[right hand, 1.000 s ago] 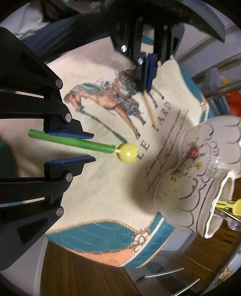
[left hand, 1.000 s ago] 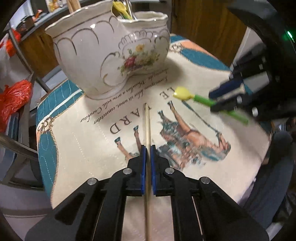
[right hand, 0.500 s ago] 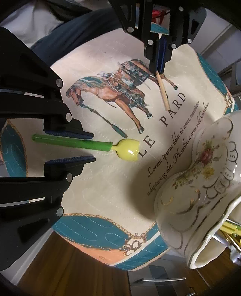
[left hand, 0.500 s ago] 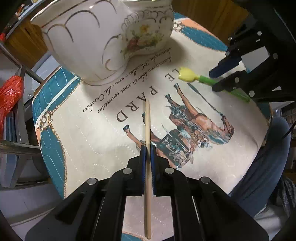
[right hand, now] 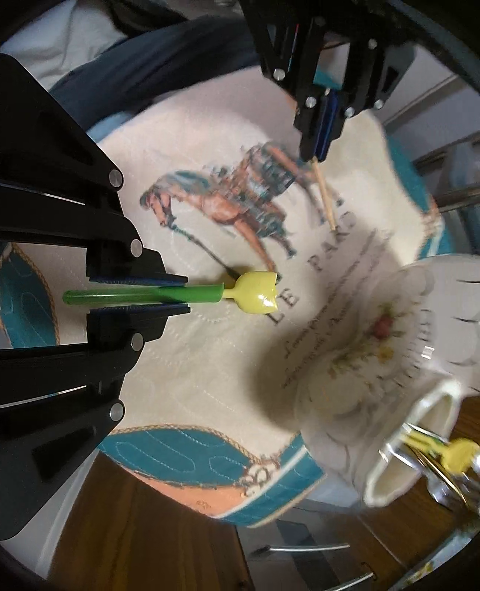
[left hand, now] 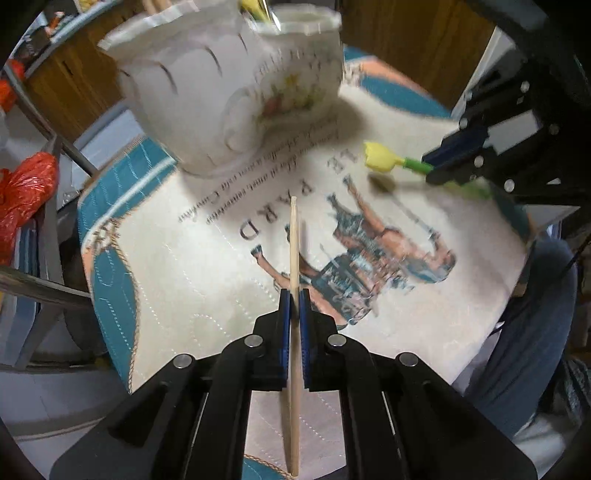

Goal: Organize utensils
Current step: 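Carry the chopstick into the taller pot while the right tool lowers the spoon into the shorter pot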

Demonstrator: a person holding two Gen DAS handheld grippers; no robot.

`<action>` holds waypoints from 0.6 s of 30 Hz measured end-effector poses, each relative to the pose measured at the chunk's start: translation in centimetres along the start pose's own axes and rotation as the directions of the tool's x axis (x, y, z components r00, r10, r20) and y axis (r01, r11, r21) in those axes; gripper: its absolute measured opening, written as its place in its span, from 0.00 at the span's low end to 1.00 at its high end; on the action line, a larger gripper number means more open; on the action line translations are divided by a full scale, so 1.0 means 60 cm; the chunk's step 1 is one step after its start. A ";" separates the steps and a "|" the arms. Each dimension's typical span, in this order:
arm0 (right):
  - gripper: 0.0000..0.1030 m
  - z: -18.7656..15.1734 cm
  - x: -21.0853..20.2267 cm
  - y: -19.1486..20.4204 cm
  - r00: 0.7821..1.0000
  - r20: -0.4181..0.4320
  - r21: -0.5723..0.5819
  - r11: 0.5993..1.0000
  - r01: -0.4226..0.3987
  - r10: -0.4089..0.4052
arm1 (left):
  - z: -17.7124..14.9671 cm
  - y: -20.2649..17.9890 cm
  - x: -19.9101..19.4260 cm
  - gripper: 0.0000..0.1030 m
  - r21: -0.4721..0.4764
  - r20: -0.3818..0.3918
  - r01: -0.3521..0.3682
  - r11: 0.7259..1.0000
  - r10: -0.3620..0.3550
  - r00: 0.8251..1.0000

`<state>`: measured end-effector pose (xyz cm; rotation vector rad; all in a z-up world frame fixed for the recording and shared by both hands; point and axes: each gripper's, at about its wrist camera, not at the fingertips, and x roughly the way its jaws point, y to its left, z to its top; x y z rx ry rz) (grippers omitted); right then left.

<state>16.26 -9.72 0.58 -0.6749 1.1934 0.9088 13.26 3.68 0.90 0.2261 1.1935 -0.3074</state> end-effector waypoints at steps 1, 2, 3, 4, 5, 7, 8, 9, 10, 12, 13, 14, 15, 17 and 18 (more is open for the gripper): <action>0.10 -0.008 -0.013 -0.002 0.999 0.046 0.015 1.000 -0.015 0.014 | -0.005 0.002 -0.013 0.04 -0.014 0.038 0.007 1.000 -0.006 0.999; 0.10 -0.015 -0.022 -0.003 0.996 0.083 0.028 0.999 -0.030 0.028 | -0.008 0.004 -0.022 0.04 -0.023 0.065 0.020 1.000 -0.019 0.998; 0.10 -0.024 -0.034 -0.004 0.990 0.134 0.042 0.998 -0.050 0.044 | -0.013 0.007 -0.035 0.04 -0.039 0.103 0.033 0.999 -0.029 0.994; 0.10 -0.032 -0.043 -0.007 0.984 0.169 0.054 0.996 -0.065 0.055 | -0.018 0.010 -0.048 0.04 -0.053 0.140 0.038 0.998 -0.031 0.990; 0.10 -0.039 -0.052 -0.011 0.975 0.211 0.068 0.994 -0.087 0.071 | -0.022 0.010 -0.059 0.04 -0.059 0.175 0.054 0.997 -0.043 0.984; 0.10 -0.053 -0.074 -0.017 0.951 0.296 0.090 0.989 -0.121 0.090 | -0.033 0.012 -0.083 0.04 -0.080 0.247 0.059 0.995 -0.038 0.968; 0.10 -0.063 -0.084 -0.021 0.934 0.344 0.103 0.985 -0.140 0.097 | -0.035 0.009 -0.088 0.04 -0.086 0.273 0.059 0.995 -0.034 0.961; 0.10 -0.069 -0.089 -0.026 0.919 0.380 0.115 0.981 -0.155 0.101 | -0.039 0.008 -0.100 0.04 -0.086 0.317 0.070 0.994 -0.039 0.948; 0.10 -0.067 -0.094 -0.041 0.904 0.413 0.126 0.976 -0.176 0.110 | -0.042 0.008 -0.108 0.04 -0.092 0.345 0.069 0.993 -0.033 0.938; 0.10 -0.068 -0.102 -0.051 0.868 0.482 0.148 0.966 -0.212 0.117 | -0.045 0.007 -0.127 0.04 -0.103 0.408 0.064 0.993 -0.016 0.913; 0.10 -0.069 -0.105 -0.055 0.853 0.508 0.155 0.962 -0.226 0.118 | -0.041 0.005 -0.135 0.04 -0.105 0.439 0.064 0.992 -0.012 0.898; 0.10 -0.073 -0.108 -0.060 0.838 0.533 0.162 0.958 -0.235 0.116 | -0.039 0.005 -0.142 0.04 -0.108 0.466 0.054 0.993 0.003 0.885; 0.10 -0.074 -0.109 -0.067 0.818 0.566 0.174 0.955 -0.242 0.104 | -0.037 0.003 -0.154 0.04 -0.112 0.502 0.041 0.993 0.022 0.864; 0.10 -0.071 -0.115 -0.077 0.786 0.612 0.188 0.947 -0.259 0.093 | -0.032 0.005 -0.169 0.04 -0.123 0.543 0.041 0.992 0.033 0.839; 0.10 -0.069 -0.118 -0.081 0.769 0.634 0.194 0.944 -0.265 0.086 | -0.029 0.006 -0.178 0.04 -0.133 0.569 0.042 0.990 0.042 0.821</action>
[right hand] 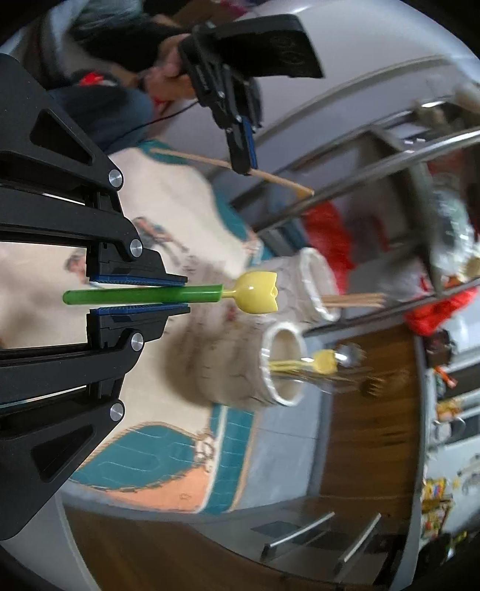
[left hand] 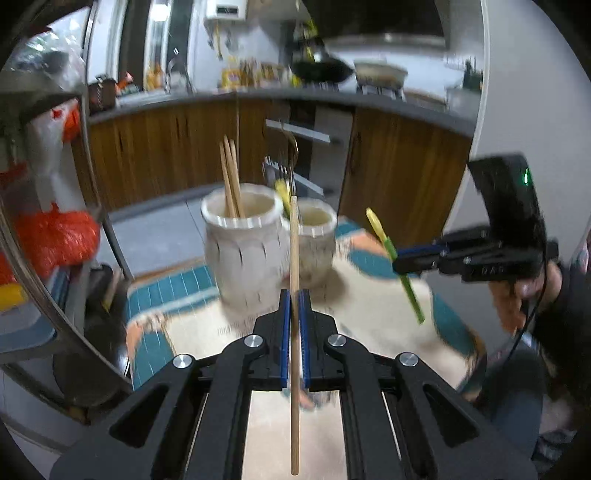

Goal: Organize utensils
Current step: 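Carry the chopstick into the taller pot while the right tool lowers the spoon into the shorter pot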

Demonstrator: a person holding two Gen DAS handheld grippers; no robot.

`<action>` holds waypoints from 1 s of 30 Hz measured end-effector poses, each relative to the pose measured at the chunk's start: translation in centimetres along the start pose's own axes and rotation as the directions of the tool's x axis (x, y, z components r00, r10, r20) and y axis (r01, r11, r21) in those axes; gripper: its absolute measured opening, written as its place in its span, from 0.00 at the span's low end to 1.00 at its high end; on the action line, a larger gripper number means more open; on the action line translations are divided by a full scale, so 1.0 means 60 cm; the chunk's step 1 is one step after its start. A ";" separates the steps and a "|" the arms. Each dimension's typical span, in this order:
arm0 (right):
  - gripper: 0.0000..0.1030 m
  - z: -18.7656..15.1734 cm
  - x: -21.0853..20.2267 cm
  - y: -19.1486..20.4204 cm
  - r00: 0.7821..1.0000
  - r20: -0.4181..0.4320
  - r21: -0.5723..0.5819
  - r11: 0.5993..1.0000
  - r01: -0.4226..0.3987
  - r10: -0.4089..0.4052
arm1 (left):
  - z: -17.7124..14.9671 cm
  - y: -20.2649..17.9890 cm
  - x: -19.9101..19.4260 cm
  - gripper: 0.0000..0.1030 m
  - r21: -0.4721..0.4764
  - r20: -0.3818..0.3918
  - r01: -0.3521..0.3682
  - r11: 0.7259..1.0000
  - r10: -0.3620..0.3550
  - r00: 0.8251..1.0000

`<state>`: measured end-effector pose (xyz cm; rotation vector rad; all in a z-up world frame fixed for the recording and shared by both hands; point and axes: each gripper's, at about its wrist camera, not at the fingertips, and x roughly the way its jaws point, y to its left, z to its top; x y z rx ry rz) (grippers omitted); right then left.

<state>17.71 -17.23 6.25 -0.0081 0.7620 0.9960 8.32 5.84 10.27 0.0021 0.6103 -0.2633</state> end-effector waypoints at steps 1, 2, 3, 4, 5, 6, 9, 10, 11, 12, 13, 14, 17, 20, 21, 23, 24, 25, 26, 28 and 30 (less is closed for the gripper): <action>0.10 0.006 -0.004 -0.002 1.000 0.031 0.009 1.000 0.002 -0.003 | 0.007 0.001 -0.003 0.04 -0.008 0.025 -0.001 1.000 0.002 1.000; 0.10 0.012 -0.008 -0.005 0.998 0.059 0.019 1.000 -0.003 0.002 | 0.014 0.001 -0.007 0.04 -0.013 0.045 -0.001 1.000 0.001 0.999; 0.10 0.018 -0.012 -0.009 0.996 0.085 0.026 1.000 -0.011 0.009 | 0.023 0.002 -0.009 0.04 -0.020 0.070 -0.001 1.000 0.002 0.998; 0.10 0.018 -0.018 -0.006 0.995 0.101 0.028 1.000 -0.011 0.008 | 0.029 0.003 -0.008 0.04 -0.022 0.081 0.001 1.000 0.001 0.997; 0.10 0.022 -0.019 -0.007 0.993 0.119 0.027 1.000 -0.004 0.001 | 0.033 0.003 -0.008 0.04 -0.022 0.090 0.001 1.000 0.001 0.996; 0.10 0.028 -0.020 -0.008 0.990 0.142 0.024 1.000 0.011 -0.015 | 0.039 0.003 -0.007 0.04 -0.023 0.105 0.001 1.000 0.002 0.994; 0.10 0.043 -0.023 -0.014 0.979 0.200 0.024 0.999 0.027 -0.032 | 0.050 0.003 -0.006 0.04 -0.035 0.146 0.002 0.999 0.003 0.989; 0.10 0.045 -0.023 -0.015 0.976 0.215 0.025 0.999 0.029 -0.033 | 0.054 0.005 -0.005 0.04 -0.038 0.166 0.000 0.999 0.006 0.986; 0.10 0.050 -0.022 -0.017 0.971 0.235 0.027 0.999 0.027 -0.033 | 0.057 0.007 -0.004 0.04 -0.041 0.181 0.001 0.999 0.007 0.983; 0.10 0.054 -0.021 -0.020 0.968 0.248 0.029 0.999 0.027 -0.034 | 0.062 0.010 -0.002 0.04 -0.048 0.203 -0.005 0.999 0.014 0.979; 0.10 0.059 -0.018 -0.024 0.963 0.265 0.033 0.999 0.030 -0.037 | 0.065 0.014 0.001 0.04 -0.056 0.217 -0.011 0.998 0.023 0.976; 0.10 0.064 -0.016 -0.027 0.960 0.279 0.035 0.999 0.026 -0.035 | 0.069 0.019 0.003 0.04 -0.069 0.233 -0.016 0.998 0.032 0.972; 0.10 0.074 -0.008 -0.037 0.946 0.322 0.044 0.999 0.010 -0.024 | 0.084 0.039 0.012 0.04 -0.117 0.286 -0.003 0.993 0.037 0.957; 0.10 0.080 -0.001 -0.047 0.930 0.367 0.045 0.999 0.005 -0.021 | 0.092 0.054 0.019 0.04 -0.142 0.329 0.016 0.990 0.032 0.944; 0.10 0.078 0.000 -0.051 0.925 0.379 0.048 0.999 -0.004 -0.015 | 0.095 0.059 0.022 0.04 -0.151 0.349 0.023 0.988 0.031 0.937; 0.10 0.077 0.006 -0.065 0.914 0.405 0.066 0.997 -0.032 0.003 | 0.100 0.067 0.026 0.04 -0.159 0.378 0.027 0.987 0.035 0.925; 0.10 0.079 0.010 -0.071 0.912 0.410 0.074 0.997 -0.035 0.002 | 0.102 0.072 0.027 0.04 -0.164 0.391 0.033 0.986 0.034 0.920; 0.10 0.080 0.013 -0.075 0.912 0.409 0.081 0.996 -0.040 0.004 | 0.104 0.076 0.027 0.04 -0.170 0.406 0.042 0.985 0.031 0.913; 0.10 0.084 0.018 -0.078 0.913 0.408 0.087 0.995 -0.044 0.005 | 0.103 0.080 0.026 0.04 -0.175 0.425 0.054 0.983 0.026 0.905; 0.10 0.090 0.025 -0.080 0.913 0.409 0.089 0.995 -0.043 0.003 | 0.107 0.086 0.026 0.04 -0.190 0.459 0.071 0.979 0.025 0.888; 0.10 0.096 0.029 -0.076 0.910 0.415 0.079 0.997 -0.023 -0.012 | 0.115 0.091 0.026 0.04 -0.203 0.489 0.073 0.976 0.037 0.871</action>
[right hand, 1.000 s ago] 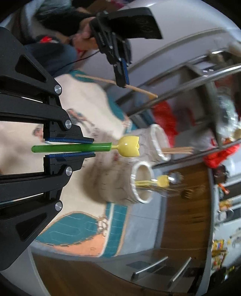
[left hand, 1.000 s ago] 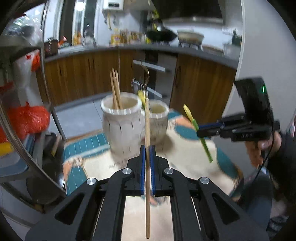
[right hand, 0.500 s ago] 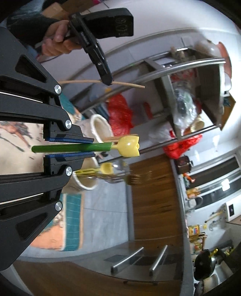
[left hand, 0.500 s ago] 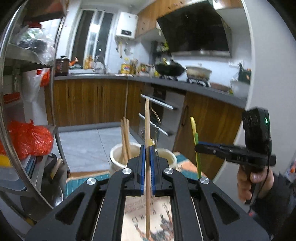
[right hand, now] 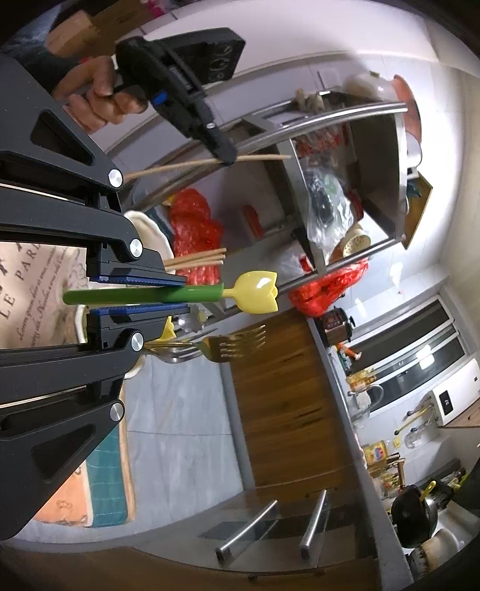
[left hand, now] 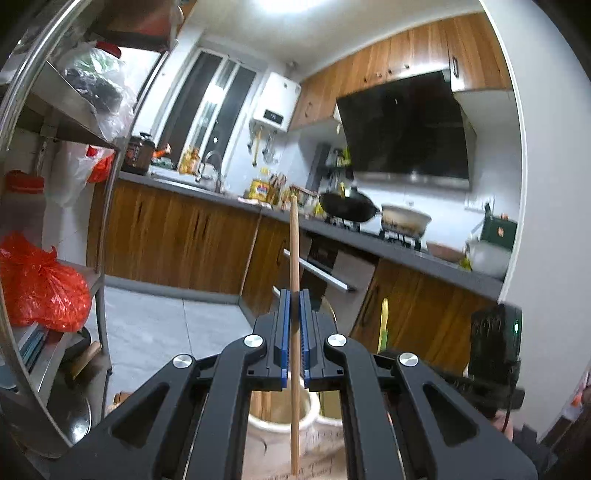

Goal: Organize utensils
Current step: 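Carry the chopstick into the taller pot while the right tool lowers the spoon into the shorter pot, then open both tools to release the chopstick and spoon into the pots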

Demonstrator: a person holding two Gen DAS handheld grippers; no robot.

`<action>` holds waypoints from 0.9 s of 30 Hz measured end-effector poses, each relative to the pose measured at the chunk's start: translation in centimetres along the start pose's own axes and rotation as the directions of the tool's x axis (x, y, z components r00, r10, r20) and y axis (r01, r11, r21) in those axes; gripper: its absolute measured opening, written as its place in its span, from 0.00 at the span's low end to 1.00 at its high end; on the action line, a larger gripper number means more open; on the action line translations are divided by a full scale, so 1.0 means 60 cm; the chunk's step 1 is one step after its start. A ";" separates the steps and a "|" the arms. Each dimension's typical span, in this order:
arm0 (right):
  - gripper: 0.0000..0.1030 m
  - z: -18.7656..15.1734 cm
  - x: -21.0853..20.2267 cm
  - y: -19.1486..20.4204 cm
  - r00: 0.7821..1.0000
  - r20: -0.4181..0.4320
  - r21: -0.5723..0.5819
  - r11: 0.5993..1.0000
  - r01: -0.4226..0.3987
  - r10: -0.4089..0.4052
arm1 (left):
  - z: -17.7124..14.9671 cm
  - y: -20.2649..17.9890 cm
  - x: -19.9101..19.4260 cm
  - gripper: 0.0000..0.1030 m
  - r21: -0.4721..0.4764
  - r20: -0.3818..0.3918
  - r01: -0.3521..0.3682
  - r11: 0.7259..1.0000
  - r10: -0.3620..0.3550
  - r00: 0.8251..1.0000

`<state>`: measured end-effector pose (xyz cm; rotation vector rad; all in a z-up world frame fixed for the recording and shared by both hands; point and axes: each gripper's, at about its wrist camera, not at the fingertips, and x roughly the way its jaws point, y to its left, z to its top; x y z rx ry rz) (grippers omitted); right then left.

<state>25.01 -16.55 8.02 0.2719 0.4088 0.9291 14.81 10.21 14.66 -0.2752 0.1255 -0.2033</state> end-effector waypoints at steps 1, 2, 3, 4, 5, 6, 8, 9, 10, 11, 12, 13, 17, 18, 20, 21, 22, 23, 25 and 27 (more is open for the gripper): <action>0.10 0.001 0.002 0.002 1.000 0.005 -0.005 1.000 0.002 -0.002 | 0.005 0.001 0.002 0.04 -0.007 0.020 -0.002 1.000 0.002 1.000; 0.10 0.003 0.004 0.006 1.000 0.013 -0.013 1.000 0.007 -0.006 | 0.008 0.001 0.003 0.04 -0.009 0.034 -0.004 1.000 0.004 0.999; 0.10 0.004 0.005 0.009 1.000 0.018 -0.021 1.000 0.011 -0.010 | 0.013 0.001 0.005 0.04 -0.006 0.059 -0.012 1.000 0.013 0.998; 0.10 0.005 0.008 0.014 1.000 0.024 -0.034 0.999 0.020 -0.020 | 0.016 -0.001 0.008 0.04 0.002 0.078 -0.023 1.000 0.022 0.997; 0.10 0.006 0.010 0.016 0.999 0.030 -0.041 0.999 0.027 -0.026 | 0.017 -0.002 0.010 0.04 0.008 0.090 -0.032 0.999 0.031 0.995; 0.10 0.006 0.013 0.018 0.999 0.032 -0.044 0.999 0.030 -0.029 | 0.017 -0.005 0.015 0.04 0.017 0.108 -0.049 0.999 0.047 0.993; 0.10 0.006 0.019 0.020 0.999 0.038 -0.049 0.998 0.039 -0.038 | 0.015 -0.005 0.024 0.04 0.014 0.125 -0.056 0.998 0.054 0.991; 0.10 0.005 0.024 0.020 0.998 0.039 -0.054 0.997 0.049 -0.047 | 0.013 -0.002 0.031 0.04 0.006 0.132 -0.060 0.998 0.059 0.990; 0.10 0.004 0.028 0.019 0.998 0.038 -0.058 0.997 0.060 -0.058 | 0.009 0.001 0.036 0.04 0.003 0.139 -0.068 0.998 0.066 0.988; 0.10 0.003 0.031 0.018 0.997 0.038 -0.060 0.996 0.068 -0.066 | 0.004 0.002 0.042 0.04 0.007 0.143 -0.075 0.997 0.073 0.987; 0.10 0.002 0.034 0.017 0.997 0.038 -0.061 0.996 0.071 -0.069 | -0.004 0.004 0.049 0.04 0.011 0.145 -0.081 0.997 0.078 0.986; 0.10 0.000 0.038 0.016 0.996 0.035 -0.066 0.995 0.081 -0.079 | -0.011 0.007 0.057 0.04 0.008 0.136 -0.087 0.996 0.085 0.987; 0.10 -0.009 0.045 0.015 0.993 0.015 -0.092 0.989 0.114 -0.113 | -0.035 0.014 0.080 0.04 0.000 0.064 -0.101 0.995 0.101 0.993; 0.10 -0.011 0.047 0.015 0.993 0.008 -0.095 0.989 0.116 -0.116 | -0.041 0.015 0.082 0.04 0.003 0.042 -0.105 0.995 0.104 0.994; 0.10 -0.018 0.051 0.013 0.991 -0.016 -0.103 0.986 0.129 -0.131 | -0.050 0.016 0.087 0.04 0.009 -0.007 -0.111 0.994 0.111 0.994; 0.10 -0.022 0.052 0.012 0.990 -0.030 -0.107 0.985 0.134 -0.138 | -0.054 0.017 0.091 0.04 0.018 -0.031 -0.116 0.993 0.116 0.993; 0.10 -0.027 0.055 0.011 0.988 -0.048 -0.113 0.983 0.143 -0.149 | -0.059 0.016 0.093 0.04 0.028 -0.054 -0.122 0.992 0.124 0.991; 0.10 -0.032 0.056 0.011 0.985 -0.063 -0.118 0.981 0.152 -0.160 | -0.063 0.015 0.095 0.04 0.035 -0.076 -0.128 0.991 0.130 0.989; 0.10 -0.039 0.061 0.010 0.980 -0.094 -0.124 0.978 0.165 -0.177 | -0.070 0.014 0.098 0.04 0.054 -0.131 -0.141 0.989 0.147 0.981; 0.10 -0.044 0.065 0.010 0.973 -0.120 -0.131 0.974 0.183 -0.199 | -0.074 0.014 0.101 0.05 0.063 -0.173 -0.148 0.987 0.157 0.972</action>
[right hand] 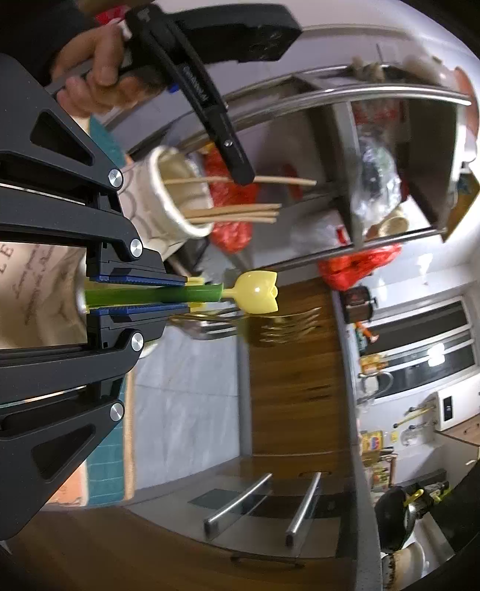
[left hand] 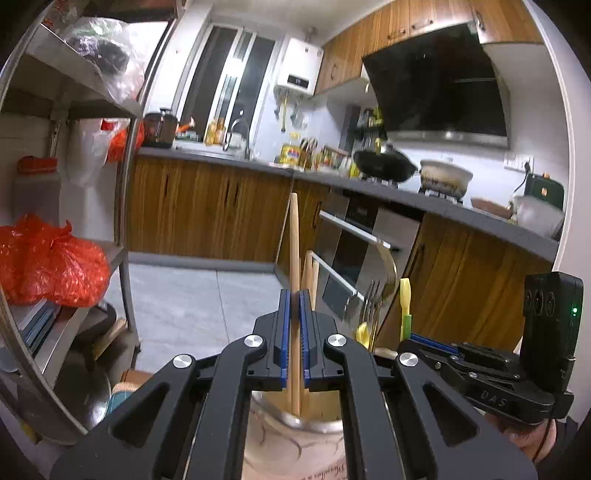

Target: Organize utensils

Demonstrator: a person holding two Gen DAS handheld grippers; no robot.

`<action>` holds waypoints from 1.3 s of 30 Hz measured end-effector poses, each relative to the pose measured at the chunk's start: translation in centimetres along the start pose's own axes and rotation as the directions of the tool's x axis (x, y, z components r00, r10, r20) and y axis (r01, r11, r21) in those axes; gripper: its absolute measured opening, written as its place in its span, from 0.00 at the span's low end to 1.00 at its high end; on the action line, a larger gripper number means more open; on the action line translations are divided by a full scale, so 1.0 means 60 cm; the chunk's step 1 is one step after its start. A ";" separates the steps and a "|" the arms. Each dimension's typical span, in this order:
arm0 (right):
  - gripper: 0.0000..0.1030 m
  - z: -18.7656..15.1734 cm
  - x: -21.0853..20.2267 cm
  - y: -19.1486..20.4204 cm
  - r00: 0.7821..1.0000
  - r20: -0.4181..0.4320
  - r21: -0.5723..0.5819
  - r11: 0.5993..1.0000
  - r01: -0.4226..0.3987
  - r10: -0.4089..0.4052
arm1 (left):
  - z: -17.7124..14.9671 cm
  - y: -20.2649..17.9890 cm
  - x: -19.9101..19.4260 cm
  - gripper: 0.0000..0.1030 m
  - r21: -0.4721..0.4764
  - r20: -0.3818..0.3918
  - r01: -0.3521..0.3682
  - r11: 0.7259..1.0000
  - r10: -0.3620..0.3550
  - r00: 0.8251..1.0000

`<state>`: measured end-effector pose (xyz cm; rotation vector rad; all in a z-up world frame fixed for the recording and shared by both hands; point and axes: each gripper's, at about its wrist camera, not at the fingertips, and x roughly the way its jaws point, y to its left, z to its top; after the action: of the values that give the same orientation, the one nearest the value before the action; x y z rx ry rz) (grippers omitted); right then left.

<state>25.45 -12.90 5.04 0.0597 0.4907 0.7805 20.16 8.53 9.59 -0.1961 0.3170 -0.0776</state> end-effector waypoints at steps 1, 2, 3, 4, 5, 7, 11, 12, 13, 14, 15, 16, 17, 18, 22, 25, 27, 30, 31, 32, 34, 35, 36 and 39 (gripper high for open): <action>0.10 -0.002 0.002 0.000 1.000 -0.014 0.000 1.000 0.006 -0.006 | 0.000 -0.001 0.003 0.04 0.007 -0.028 -0.007 1.000 0.007 1.000; 0.10 -0.002 0.005 0.001 1.000 -0.025 0.000 1.000 0.013 -0.013 | -0.002 -0.001 0.005 0.04 0.010 -0.043 -0.013 1.000 0.013 0.999; 0.10 -0.003 0.008 0.001 0.999 -0.033 0.001 1.000 0.017 -0.017 | -0.003 -0.001 0.006 0.05 0.012 -0.056 -0.019 1.000 0.020 0.998; 0.10 -0.003 0.012 0.001 0.999 -0.045 0.003 1.000 0.023 -0.023 | -0.005 -0.002 0.009 0.05 0.012 -0.072 -0.021 1.000 0.022 0.997; 0.10 -0.003 0.015 0.002 0.998 -0.052 0.002 1.000 0.029 -0.029 | -0.007 -0.002 0.012 0.04 0.011 -0.088 -0.024 1.000 0.025 0.996; 0.10 -0.003 0.022 0.004 0.997 -0.069 0.002 0.999 0.040 -0.040 | -0.010 -0.004 0.019 0.05 0.013 -0.107 -0.032 0.999 0.034 0.994; 0.10 0.001 0.030 0.008 0.995 -0.084 0.001 0.999 0.044 -0.044 | -0.012 -0.001 0.027 0.05 0.002 -0.130 -0.034 0.999 0.034 0.991; 0.10 0.000 0.032 0.008 0.995 -0.089 0.003 0.999 0.047 -0.046 | -0.012 0.001 0.029 0.05 -0.004 -0.135 -0.029 1.000 0.029 0.990; 0.10 0.000 0.035 0.007 0.994 -0.095 0.004 0.999 0.048 -0.047 | -0.012 0.002 0.033 0.05 -0.009 -0.142 -0.033 0.999 0.032 0.989; 0.10 0.000 0.037 0.008 0.994 -0.100 0.003 0.999 0.048 -0.047 | -0.014 0.003 0.035 0.05 -0.010 -0.148 -0.037 0.999 0.035 0.988; 0.10 0.000 0.038 0.008 0.994 -0.103 0.002 0.999 0.048 -0.048 | -0.014 0.003 0.035 0.05 -0.012 -0.150 -0.033 0.999 0.031 0.988; 0.10 0.000 0.039 0.008 0.993 -0.105 0.001 0.999 0.048 -0.047 | -0.014 0.003 0.036 0.05 -0.010 -0.152 -0.032 0.999 0.030 0.988; 0.10 0.000 0.040 0.008 0.993 -0.109 0.000 0.999 0.049 -0.048 | -0.015 0.001 0.038 0.05 -0.005 -0.154 -0.038 0.999 0.037 0.987; 0.10 -0.001 0.040 0.008 0.992 -0.112 -0.001 0.999 0.051 -0.051 | -0.016 0.000 0.039 0.05 0.002 -0.155 -0.039 0.999 0.039 0.987; 0.11 -0.001 0.042 0.008 0.992 -0.118 0.002 0.999 0.045 -0.045 | -0.017 -0.004 0.040 0.06 0.010 -0.156 -0.035 0.999 0.036 0.987; 0.21 0.001 0.039 0.008 0.993 -0.113 0.003 0.999 0.036 -0.035 | -0.017 -0.005 0.038 0.09 0.014 -0.154 -0.036 0.999 0.038 0.987; 0.26 0.002 0.035 0.010 0.994 -0.104 0.000 0.999 0.032 -0.032 | -0.017 -0.005 0.033 0.20 0.013 -0.143 -0.032 0.999 0.033 0.989; 0.27 0.002 0.023 0.013 0.996 -0.079 -0.010 1.000 0.027 -0.028 | -0.015 -0.008 0.021 0.28 0.020 -0.117 -0.032 0.999 0.034 0.993; 0.27 0.002 0.018 0.012 0.997 -0.071 -0.012 1.000 0.027 -0.027 | -0.015 -0.008 0.018 0.29 0.020 -0.114 -0.027 0.999 0.029 0.993; 0.27 0.002 0.012 0.012 0.998 -0.059 -0.014 1.000 0.025 -0.026 | -0.013 -0.009 0.015 0.30 0.019 -0.109 -0.020 1.000 0.022 0.994; 0.30 0.001 0.000 0.010 0.999 -0.035 -0.017 0.999 0.030 -0.031 | -0.013 -0.012 0.004 0.34 0.023 -0.092 -0.015 1.000 0.017 0.996; 0.32 0.000 -0.007 0.009 0.999 -0.022 -0.020 0.999 0.034 -0.034 | -0.014 -0.014 -0.002 0.37 0.029 -0.081 -0.015 0.999 0.017 0.997; 0.34 -0.001 -0.015 0.008 0.999 -0.006 -0.021 0.999 0.032 -0.032 | -0.014 -0.015 -0.007 0.40 0.032 -0.074 -0.018 0.999 0.021 0.997; 0.39 -0.004 -0.030 0.004 1.000 0.009 -0.022 0.999 0.027 -0.027 | -0.019 -0.018 -0.024 0.52 0.026 -0.055 -0.023 0.999 0.025 0.998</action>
<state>24.09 -13.98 5.59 0.0355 0.4736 0.7589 18.37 7.42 9.20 -0.1655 0.3728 -0.0631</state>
